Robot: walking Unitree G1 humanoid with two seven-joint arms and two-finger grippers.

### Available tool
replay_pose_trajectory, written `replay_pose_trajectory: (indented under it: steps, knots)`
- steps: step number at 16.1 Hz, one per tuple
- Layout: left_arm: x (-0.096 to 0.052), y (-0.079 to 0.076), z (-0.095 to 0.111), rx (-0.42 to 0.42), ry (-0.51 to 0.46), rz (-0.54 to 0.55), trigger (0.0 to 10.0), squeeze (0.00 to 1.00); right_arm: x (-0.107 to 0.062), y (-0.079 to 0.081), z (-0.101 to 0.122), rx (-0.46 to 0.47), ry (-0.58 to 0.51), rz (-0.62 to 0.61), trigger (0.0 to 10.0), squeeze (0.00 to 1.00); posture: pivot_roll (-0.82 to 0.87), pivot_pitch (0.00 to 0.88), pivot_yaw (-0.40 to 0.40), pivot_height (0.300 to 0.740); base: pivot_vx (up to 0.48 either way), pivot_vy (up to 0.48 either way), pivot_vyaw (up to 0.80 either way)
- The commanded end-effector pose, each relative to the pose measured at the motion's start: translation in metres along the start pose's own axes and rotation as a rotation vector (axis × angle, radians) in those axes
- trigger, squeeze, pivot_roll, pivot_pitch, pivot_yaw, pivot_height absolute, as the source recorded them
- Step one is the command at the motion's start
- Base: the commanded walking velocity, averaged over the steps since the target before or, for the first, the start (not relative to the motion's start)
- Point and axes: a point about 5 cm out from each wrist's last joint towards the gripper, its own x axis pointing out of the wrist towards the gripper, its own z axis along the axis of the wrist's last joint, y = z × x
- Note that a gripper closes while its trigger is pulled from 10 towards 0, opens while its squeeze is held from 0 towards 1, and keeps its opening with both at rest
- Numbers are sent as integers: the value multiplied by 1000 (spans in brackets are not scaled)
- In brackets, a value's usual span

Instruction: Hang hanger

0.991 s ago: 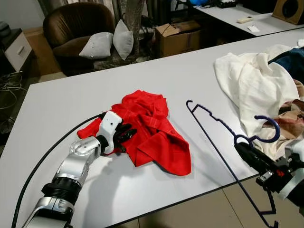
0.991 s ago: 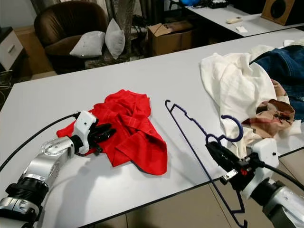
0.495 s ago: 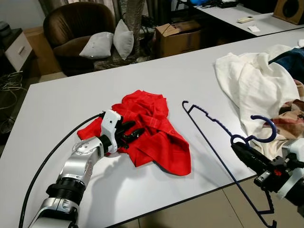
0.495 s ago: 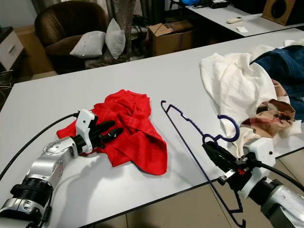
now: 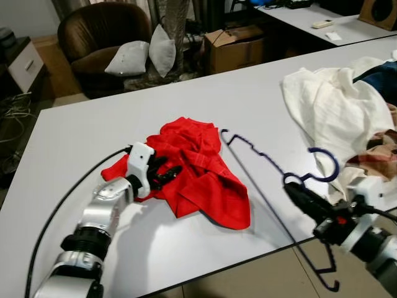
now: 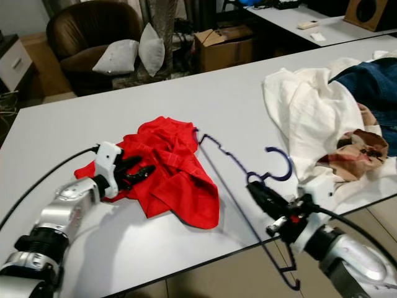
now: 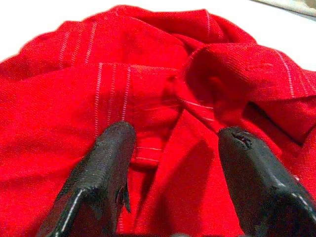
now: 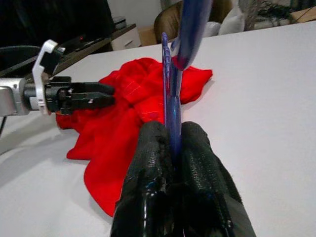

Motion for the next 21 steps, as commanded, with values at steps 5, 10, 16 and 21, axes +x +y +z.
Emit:
replay_pose_trajectory:
  steps: [5,10,16,21]
  knots:
    - [1,-5,4,-40,-45,-34,10000,996,-2,0,3,-30,13,14,10000,0,-162,0,133,740,0,0,0]
    - [5,-9,-3,35,42,-79,10000,945,3,3,5,-31,-10,13,10000,0,-170,0,150,740,0,0,0]
    - [7,-15,-12,48,92,-84,0,0,3,1,5,-38,-4,18,10000,0,-171,0,152,740,0,0,0]
    - [6,-14,-9,9,44,-79,0,0,10,4,4,-35,-5,40,10000,0,-155,0,131,740,0,0,0]
